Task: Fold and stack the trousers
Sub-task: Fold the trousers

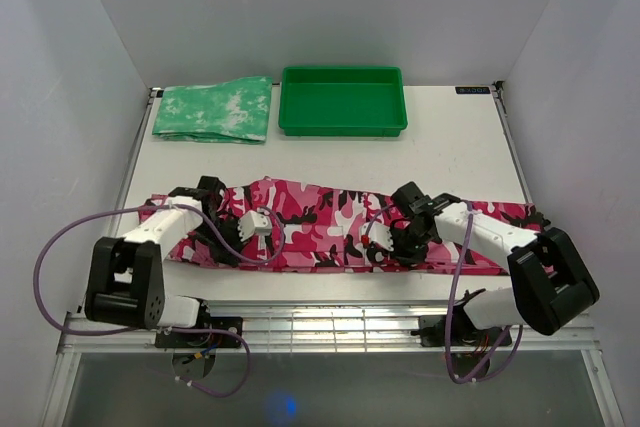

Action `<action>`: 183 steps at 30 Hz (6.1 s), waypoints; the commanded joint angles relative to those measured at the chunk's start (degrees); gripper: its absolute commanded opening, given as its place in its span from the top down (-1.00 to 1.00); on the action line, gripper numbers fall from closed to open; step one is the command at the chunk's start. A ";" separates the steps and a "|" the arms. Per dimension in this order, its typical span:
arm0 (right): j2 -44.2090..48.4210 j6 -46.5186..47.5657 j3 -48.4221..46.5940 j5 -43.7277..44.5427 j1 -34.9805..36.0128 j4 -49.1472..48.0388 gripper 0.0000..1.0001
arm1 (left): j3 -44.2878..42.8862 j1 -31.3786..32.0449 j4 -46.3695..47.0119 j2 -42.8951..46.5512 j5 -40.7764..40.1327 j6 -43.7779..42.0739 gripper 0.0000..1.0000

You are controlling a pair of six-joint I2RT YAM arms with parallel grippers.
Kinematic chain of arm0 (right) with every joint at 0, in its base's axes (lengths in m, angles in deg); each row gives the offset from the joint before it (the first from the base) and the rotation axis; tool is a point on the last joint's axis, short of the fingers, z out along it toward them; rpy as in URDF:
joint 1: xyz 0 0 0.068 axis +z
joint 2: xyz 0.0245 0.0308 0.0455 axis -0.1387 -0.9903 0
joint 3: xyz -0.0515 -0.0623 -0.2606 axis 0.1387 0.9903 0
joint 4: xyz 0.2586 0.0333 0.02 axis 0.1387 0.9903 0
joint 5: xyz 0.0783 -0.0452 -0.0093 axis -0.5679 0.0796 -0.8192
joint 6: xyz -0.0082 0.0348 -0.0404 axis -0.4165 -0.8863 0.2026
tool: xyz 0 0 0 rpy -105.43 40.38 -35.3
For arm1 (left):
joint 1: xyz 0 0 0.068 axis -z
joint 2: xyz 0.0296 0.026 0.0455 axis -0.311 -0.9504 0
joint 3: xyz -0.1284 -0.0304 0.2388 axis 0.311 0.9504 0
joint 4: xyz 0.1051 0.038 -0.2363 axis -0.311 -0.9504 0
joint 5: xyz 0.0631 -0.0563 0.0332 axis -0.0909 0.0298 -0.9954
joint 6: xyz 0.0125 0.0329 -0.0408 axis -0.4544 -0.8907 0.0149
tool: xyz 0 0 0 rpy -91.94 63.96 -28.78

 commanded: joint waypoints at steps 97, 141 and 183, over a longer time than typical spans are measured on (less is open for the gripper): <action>-17.11 -27.17 -21.31 11.95 -67.20 5.55 -0.11 | -19.64 -11.57 20.75 -29.96 -19.98 52.42 -0.01; -15.35 -17.59 -36.34 -12.56 -44.90 16.62 -0.52 | -29.99 -7.61 13.55 -12.02 0.24 36.95 -0.96; -24.02 -40.61 -49.57 -22.93 -18.35 -17.50 -0.85 | -17.54 -6.74 34.81 -12.66 9.65 20.17 1.00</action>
